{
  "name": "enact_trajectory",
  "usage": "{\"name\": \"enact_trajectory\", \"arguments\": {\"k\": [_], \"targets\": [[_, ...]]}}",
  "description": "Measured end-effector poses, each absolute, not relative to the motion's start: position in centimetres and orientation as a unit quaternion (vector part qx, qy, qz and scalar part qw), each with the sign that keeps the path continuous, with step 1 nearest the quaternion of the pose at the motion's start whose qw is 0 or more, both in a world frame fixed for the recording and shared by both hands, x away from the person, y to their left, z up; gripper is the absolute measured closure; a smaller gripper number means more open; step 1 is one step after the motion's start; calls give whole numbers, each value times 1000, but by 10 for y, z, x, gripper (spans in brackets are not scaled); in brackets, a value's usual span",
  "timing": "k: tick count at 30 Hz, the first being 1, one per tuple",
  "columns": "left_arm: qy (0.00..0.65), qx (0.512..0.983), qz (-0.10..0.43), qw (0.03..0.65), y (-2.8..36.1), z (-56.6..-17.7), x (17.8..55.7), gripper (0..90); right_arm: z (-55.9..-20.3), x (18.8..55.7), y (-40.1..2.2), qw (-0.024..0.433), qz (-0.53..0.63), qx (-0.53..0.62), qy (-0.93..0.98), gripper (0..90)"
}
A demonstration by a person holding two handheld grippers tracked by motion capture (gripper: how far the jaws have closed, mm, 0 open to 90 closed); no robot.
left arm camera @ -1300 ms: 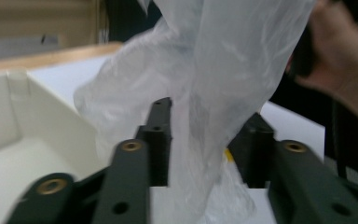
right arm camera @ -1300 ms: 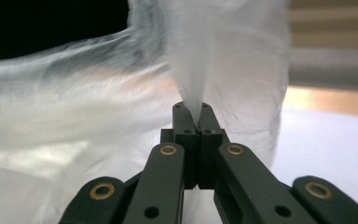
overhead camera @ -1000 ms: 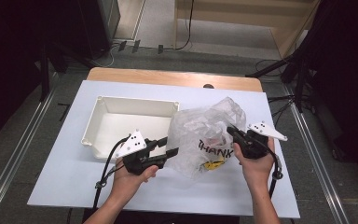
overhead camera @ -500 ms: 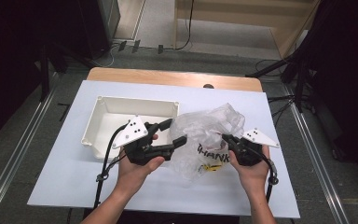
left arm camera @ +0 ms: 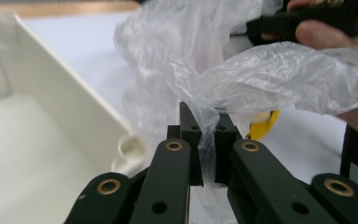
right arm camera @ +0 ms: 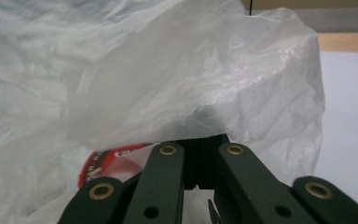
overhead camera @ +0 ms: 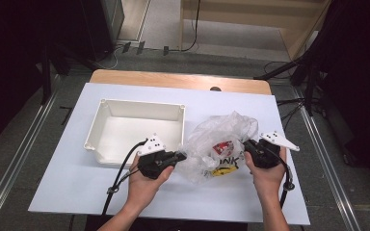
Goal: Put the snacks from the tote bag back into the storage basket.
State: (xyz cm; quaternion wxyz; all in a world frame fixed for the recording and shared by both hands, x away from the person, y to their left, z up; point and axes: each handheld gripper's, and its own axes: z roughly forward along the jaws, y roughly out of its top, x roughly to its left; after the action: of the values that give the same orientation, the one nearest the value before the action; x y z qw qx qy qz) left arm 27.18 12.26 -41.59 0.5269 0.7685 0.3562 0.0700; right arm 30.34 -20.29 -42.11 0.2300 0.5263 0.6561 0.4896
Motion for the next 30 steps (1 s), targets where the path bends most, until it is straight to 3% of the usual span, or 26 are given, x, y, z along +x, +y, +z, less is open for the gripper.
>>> {"name": "enact_trajectory", "arguments": {"k": [18, 22, 24, 25, 30], "targets": [[365, 803, 67, 467, 103, -474, 251, 873, -483, 321, -214, 207, 387, 584, 683, 900], [358, 806, 70, 466, 102, -476, 249, 854, -475, 308, -221, 189, 434, 556, 683, 677], [357, 806, 73, 466, 102, -475, 249, 845, -470, 302, -223, 190, 446, 547, 682, 639], [360, 803, 74, 470, 103, -476, 248, 824, -460, 290, -227, 192, 468, 534, 678, 544], [369, 793, 75, 479, 106, -476, 248, 793, -442, 266, -233, 203, 477, 521, 678, 468]]}}
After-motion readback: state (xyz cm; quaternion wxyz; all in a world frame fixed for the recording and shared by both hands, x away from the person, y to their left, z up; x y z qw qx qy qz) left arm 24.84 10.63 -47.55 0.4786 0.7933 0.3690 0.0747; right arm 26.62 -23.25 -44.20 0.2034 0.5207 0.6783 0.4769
